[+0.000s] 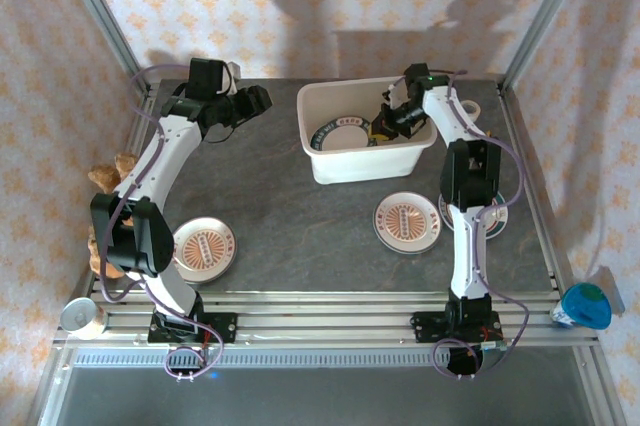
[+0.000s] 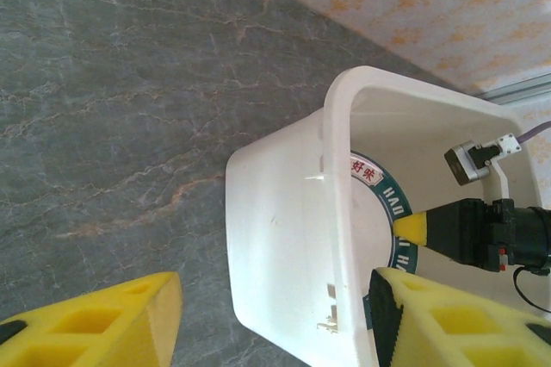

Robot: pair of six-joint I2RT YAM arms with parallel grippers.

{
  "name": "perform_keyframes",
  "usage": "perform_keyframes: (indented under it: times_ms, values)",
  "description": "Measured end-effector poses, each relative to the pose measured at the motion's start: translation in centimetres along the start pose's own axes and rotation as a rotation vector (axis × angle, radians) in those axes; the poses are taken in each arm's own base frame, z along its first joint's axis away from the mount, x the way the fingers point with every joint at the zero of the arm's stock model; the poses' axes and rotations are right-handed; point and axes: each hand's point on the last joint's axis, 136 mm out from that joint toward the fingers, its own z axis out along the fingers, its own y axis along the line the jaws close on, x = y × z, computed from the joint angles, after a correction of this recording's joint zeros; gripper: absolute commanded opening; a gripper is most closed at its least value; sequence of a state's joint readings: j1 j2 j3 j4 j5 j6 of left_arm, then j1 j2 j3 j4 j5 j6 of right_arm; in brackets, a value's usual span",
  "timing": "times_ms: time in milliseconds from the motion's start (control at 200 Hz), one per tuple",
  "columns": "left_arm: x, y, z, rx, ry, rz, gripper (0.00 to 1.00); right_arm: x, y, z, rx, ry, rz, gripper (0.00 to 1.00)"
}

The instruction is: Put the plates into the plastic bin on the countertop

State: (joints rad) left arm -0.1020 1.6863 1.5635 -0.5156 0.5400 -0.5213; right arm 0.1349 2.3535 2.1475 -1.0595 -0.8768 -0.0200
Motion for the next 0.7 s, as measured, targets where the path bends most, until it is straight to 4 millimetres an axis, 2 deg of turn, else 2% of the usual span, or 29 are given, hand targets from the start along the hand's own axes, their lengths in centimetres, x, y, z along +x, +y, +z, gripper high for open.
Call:
perform_keyframes:
  times_ms: [85, 215, 345, 460, 540, 701]
  values:
    - [0.2, 0.2, 0.1, -0.006, 0.009, 0.000, 0.60, 0.1, -0.2, 0.2, 0.003, 0.010, 0.008, 0.10]
    - [0.4, 0.6, 0.1, -0.027, 0.013, 0.007, 0.60, 0.2, -0.6, 0.2, 0.025, 0.013, 0.026, 0.28]
    - [0.5, 1.9, 0.1, -0.079, 0.008, -0.006, 0.60, 0.2, -0.8, 0.1, 0.038, 0.013, 0.046, 0.45]
    - [0.9, 4.3, -0.2, -0.148, 0.005, -0.045, 0.60, 0.2, -1.2, 0.1, 0.063, 0.007, 0.059, 0.54]
    - [1.5, 5.8, -0.7, -0.200, 0.008, -0.070, 0.60, 0.1, -1.4, -0.1, 0.082, -0.001, 0.067, 0.57]
    - [2.8, 7.9, -2.2, -0.303, 0.020, -0.089, 0.61, -0.2, -0.4, -2.1, 0.110, -0.051, 0.052, 0.63]
